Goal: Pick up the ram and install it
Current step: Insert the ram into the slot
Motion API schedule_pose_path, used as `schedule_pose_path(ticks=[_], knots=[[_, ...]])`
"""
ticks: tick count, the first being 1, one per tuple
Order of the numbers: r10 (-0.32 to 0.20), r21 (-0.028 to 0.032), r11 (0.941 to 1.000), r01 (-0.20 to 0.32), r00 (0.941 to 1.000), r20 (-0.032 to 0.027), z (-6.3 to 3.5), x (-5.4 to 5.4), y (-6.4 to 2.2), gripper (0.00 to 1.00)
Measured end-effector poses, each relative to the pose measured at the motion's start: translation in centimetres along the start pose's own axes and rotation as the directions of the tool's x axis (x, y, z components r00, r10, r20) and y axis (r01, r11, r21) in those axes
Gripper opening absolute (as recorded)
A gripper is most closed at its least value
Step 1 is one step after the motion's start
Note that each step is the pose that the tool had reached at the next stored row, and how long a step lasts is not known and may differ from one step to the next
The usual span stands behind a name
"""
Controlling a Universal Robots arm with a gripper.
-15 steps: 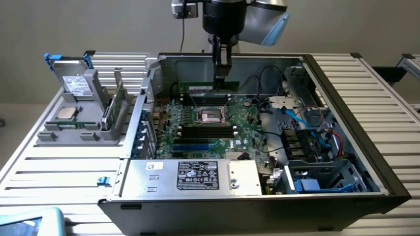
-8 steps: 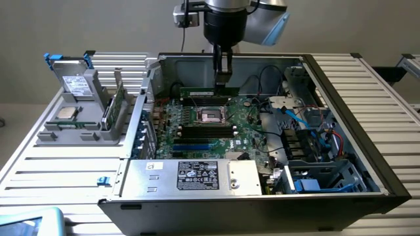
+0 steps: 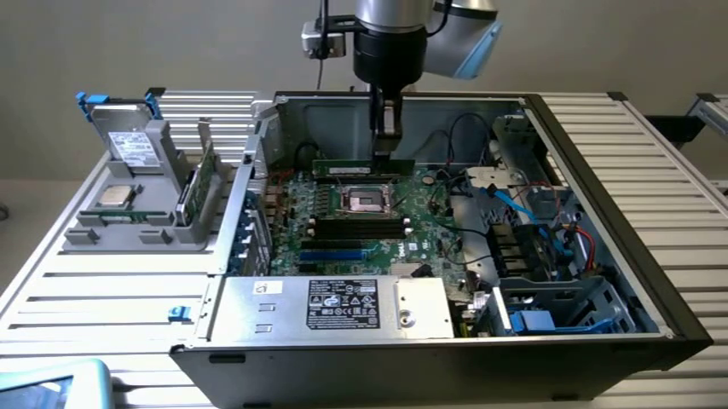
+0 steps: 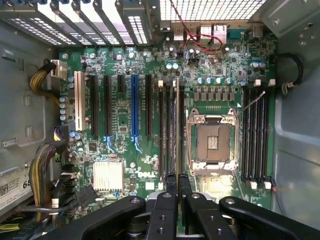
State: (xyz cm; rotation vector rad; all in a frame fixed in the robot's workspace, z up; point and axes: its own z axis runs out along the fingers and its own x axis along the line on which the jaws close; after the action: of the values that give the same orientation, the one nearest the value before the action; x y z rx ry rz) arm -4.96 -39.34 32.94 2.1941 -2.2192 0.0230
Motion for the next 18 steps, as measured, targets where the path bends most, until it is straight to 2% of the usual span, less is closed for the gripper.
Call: schedule_pose_path(ticks=[4,18], knots=[[0.0,0.0,1.0,0.0,1.0,-0.0075,0.64,0.0,0.0,0.13],[0.0,0.0001,1.0,0.0,1.0,-0.0078,3.2,0.4,-0.01,0.13]])
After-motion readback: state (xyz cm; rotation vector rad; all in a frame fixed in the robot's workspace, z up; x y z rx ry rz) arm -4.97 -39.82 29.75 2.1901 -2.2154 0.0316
